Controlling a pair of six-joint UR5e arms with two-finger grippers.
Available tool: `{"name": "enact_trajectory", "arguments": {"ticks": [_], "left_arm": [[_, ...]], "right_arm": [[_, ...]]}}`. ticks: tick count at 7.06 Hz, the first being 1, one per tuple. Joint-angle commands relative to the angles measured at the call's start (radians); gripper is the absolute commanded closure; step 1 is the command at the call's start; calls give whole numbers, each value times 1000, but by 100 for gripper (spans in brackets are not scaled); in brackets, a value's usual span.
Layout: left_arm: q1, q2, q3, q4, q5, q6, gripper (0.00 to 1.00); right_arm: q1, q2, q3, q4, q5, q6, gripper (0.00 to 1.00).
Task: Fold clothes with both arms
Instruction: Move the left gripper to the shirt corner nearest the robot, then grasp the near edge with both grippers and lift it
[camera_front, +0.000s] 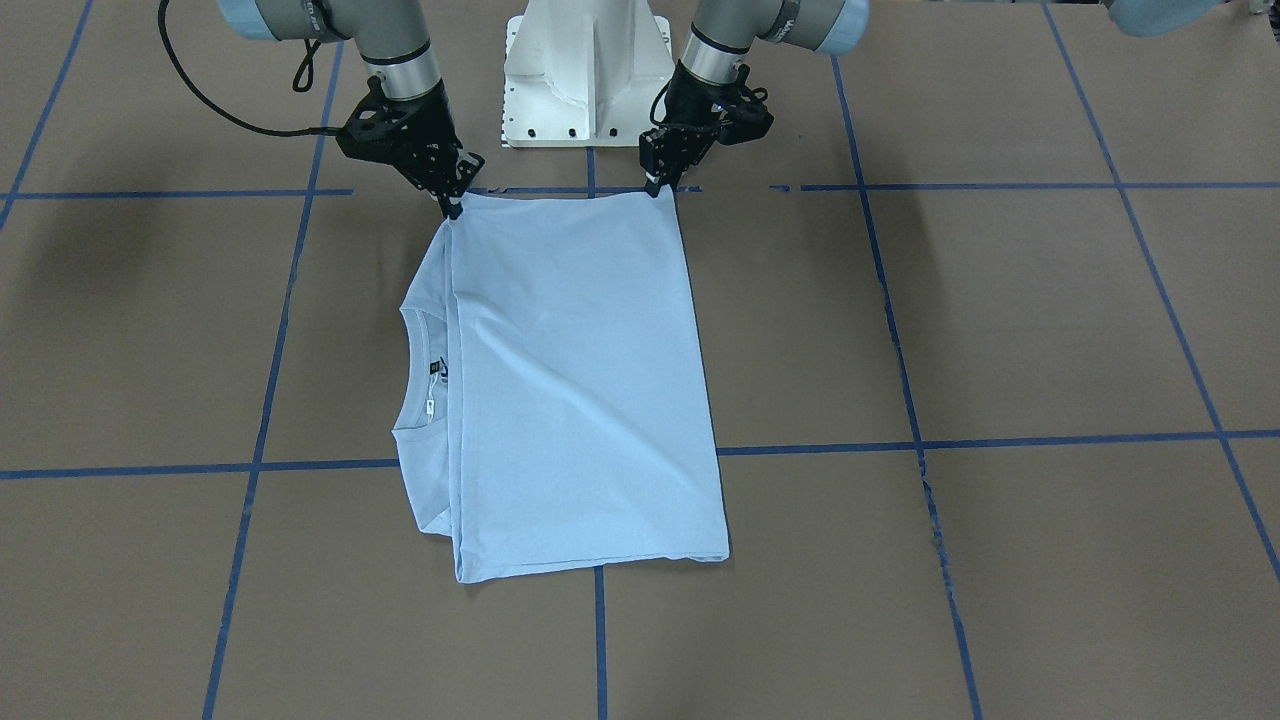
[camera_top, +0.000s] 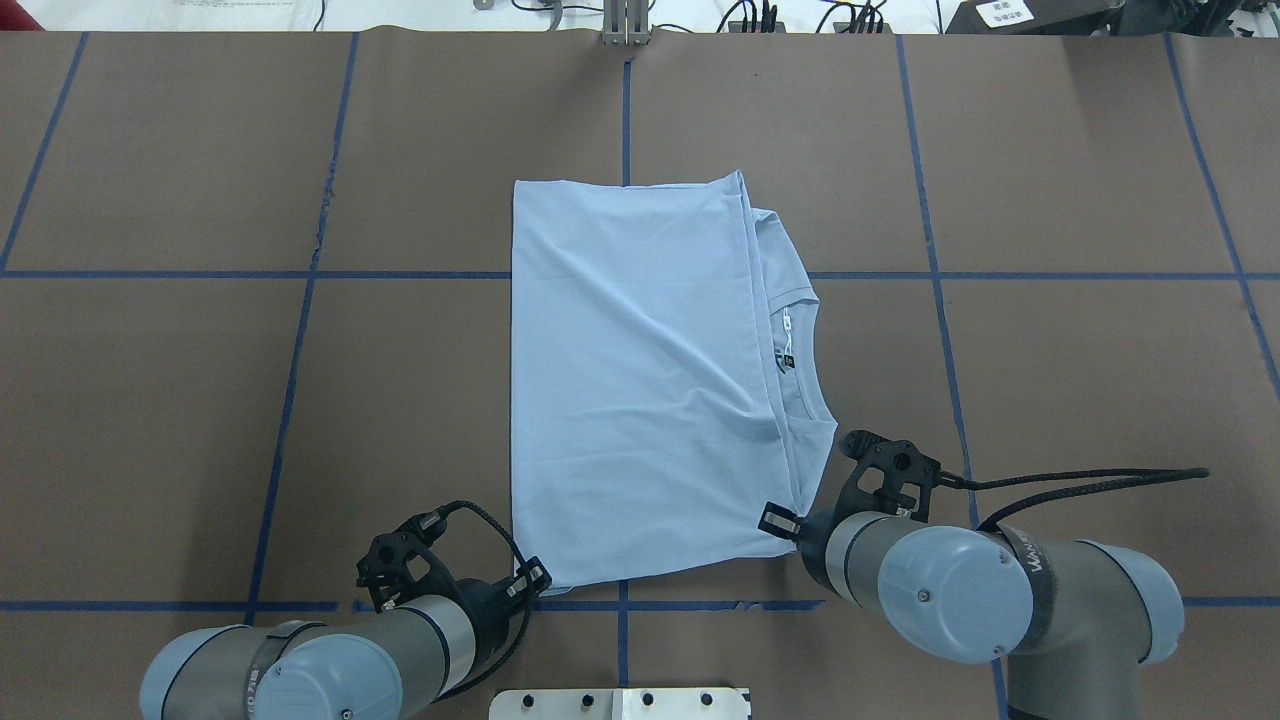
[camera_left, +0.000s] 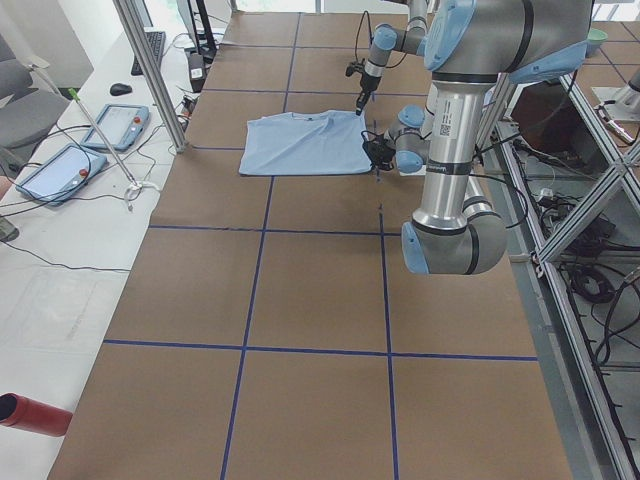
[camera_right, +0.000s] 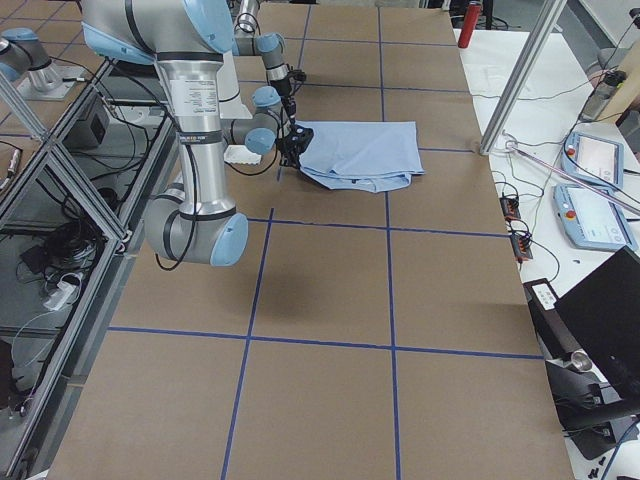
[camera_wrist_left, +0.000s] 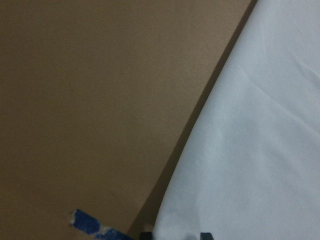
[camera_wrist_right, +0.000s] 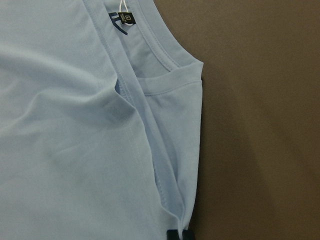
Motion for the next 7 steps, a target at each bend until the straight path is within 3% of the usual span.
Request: {"name": "enact_trajectory", "arguments": {"ticks": [1,3,6,7], "left_arm": [[-8,-2,-10,47,-1,4,100],[1,16,-164,90,1,-13,100],[63,-13,-448,286,-1,-126,100],[11,-19,-453,288,-4,-103,100]], "right_arm": [[0,0,2,0,0,0,100],[-29,-11,52,-1,2,2,100],[-57,-118,279,-1,17,104,100],[-10,-111,282,-1,18,103,100]]}}
